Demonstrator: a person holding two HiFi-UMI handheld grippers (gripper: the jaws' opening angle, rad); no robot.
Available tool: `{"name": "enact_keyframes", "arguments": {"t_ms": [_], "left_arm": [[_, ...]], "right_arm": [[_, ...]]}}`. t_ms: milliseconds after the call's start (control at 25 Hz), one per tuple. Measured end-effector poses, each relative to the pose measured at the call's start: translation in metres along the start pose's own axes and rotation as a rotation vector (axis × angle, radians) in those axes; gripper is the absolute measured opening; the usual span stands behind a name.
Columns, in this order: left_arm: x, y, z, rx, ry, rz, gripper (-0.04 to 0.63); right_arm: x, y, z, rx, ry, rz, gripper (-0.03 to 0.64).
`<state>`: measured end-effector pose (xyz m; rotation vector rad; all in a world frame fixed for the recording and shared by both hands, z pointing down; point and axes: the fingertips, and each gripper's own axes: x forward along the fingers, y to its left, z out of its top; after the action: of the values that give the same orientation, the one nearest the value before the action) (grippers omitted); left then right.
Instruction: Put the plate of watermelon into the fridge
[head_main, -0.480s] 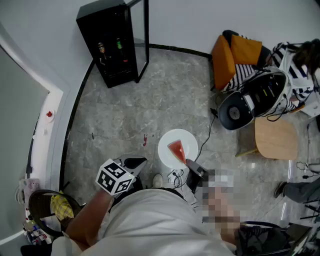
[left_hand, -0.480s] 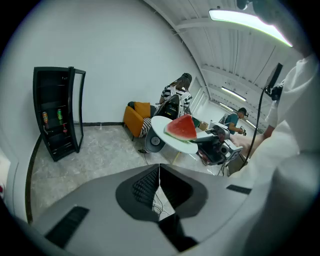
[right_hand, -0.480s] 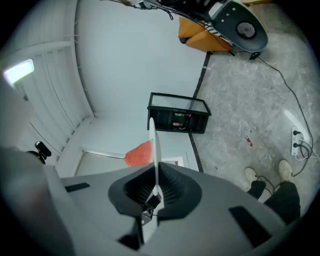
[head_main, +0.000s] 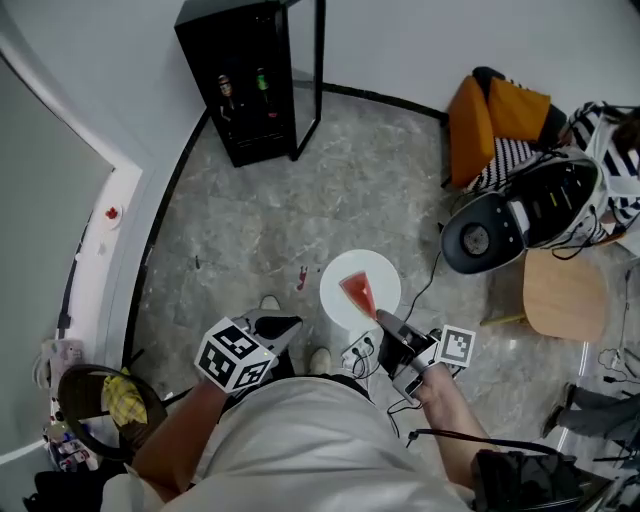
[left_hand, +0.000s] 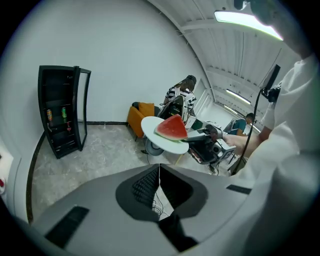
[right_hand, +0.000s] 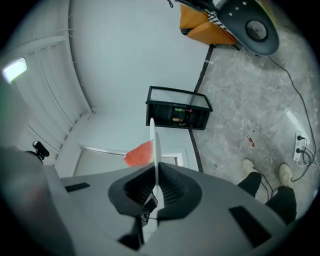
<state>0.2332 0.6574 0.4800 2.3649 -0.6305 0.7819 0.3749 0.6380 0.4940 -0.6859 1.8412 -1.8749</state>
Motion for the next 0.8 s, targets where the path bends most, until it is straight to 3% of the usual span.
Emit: {"name": "enact_keyframes", "arguments": {"t_ms": [480,800], "left_arm": [[0.017,0.118,0.068,0.017,-0.033,-0.022,0.012],[-0.015,0.22,0.122,0.058,-0.026,-0.024,0.014]], "right_arm": [[0.119,-0.004,0.085,-0.028,-0.003,-0.012,0.023],[0.243,0.025,0.143,-0.043,0.007,-0.007,0.023]]}}
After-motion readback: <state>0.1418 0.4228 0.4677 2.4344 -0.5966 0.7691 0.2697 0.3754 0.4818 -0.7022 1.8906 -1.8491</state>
